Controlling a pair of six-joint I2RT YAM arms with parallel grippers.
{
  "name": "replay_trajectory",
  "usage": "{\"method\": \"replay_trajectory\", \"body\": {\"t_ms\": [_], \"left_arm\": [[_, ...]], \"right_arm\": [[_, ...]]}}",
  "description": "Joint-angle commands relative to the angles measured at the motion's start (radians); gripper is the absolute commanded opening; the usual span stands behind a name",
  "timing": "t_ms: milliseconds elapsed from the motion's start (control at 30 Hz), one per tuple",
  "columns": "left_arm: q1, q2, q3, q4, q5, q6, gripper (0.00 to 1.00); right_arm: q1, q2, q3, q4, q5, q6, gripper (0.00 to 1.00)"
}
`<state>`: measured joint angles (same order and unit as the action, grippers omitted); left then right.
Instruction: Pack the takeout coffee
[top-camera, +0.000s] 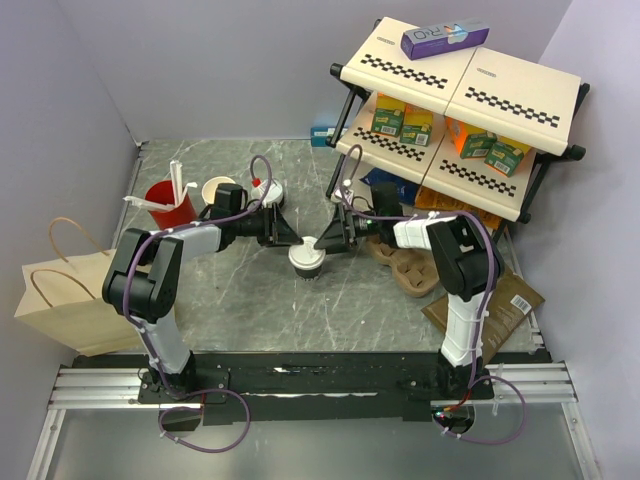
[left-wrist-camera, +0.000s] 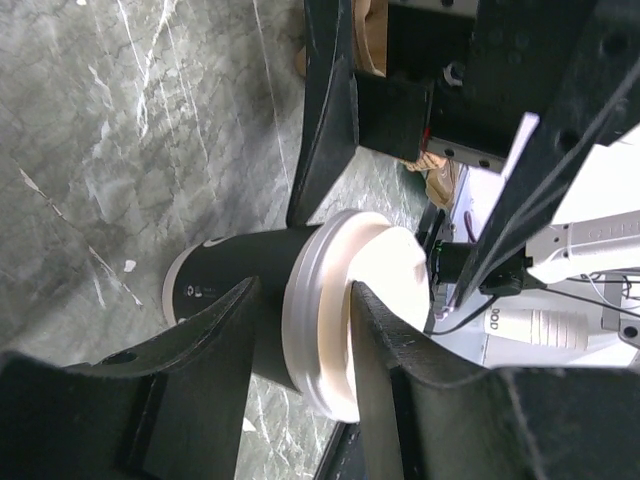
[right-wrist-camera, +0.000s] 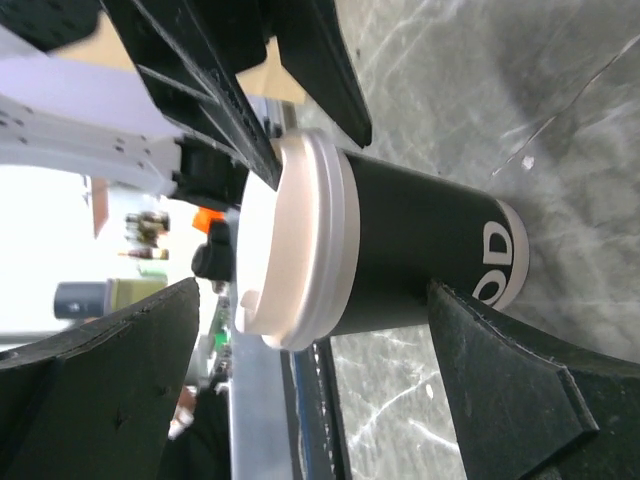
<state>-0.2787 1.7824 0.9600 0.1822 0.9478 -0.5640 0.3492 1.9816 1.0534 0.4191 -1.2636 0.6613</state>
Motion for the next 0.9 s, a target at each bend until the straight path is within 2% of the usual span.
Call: {"method": "replay_trajectory", "body": {"t_ms": [0,200,467,600,767,867], "left_arm": [[-0.007,0.022,-0.021,-0.118,-0.126,0.076,0.45],[-0.007,0.022,-0.024,-0.110,-0.121,0.067,0.45],[-0.007,0.005,-0.033,-0.096,-0.110,0.062,0.46],[-0.001,-0.015,-0.020,-0.095,-0.090,0.081,0.50],[0.029,-0.061,-0.032,-0.008,0.038,0.035,0.60],[0.038,-0.103,-0.075,0.042,0.135,0.001,0.62]], "right_arm": [[0.051,-0.086,0.063,-0.356,0.033,-0.325,0.99],[0.062,-0.075,0.100,-0.519,0.147,-0.437,0.99],[0.082,-0.047,0.120,-0.606,0.266,-0.463,0.99],[0.106,-0.046,0.093,-0.620,0.359,-0.453,0.97],[0.108,-0.032,0.076,-0.589,0.343,-0.402,0.97],[0.106,-0.024,0.103,-0.612,0.337,-0.407,0.96]]}}
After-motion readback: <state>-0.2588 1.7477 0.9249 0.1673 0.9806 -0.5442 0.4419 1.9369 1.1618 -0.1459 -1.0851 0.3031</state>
